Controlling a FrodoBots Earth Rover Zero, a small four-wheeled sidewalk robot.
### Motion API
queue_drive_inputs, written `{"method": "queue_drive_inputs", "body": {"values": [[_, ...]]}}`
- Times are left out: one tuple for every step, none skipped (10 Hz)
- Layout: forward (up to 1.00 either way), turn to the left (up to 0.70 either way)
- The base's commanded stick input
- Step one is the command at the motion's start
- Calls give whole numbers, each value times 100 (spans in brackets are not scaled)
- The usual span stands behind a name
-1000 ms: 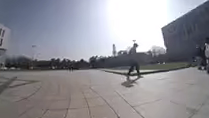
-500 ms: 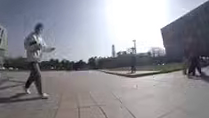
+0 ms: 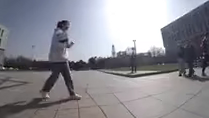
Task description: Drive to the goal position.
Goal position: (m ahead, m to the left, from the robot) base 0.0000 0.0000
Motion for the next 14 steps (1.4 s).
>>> {"method": "queue_drive_inputs", "body": {"values": [[0,20],[0,33],[0,44],[0,50],[0,50],[0,50],[0,50],[0,44],[0,25],[0,7],[0,0],[0,0],[0,0],[0,0]]}}
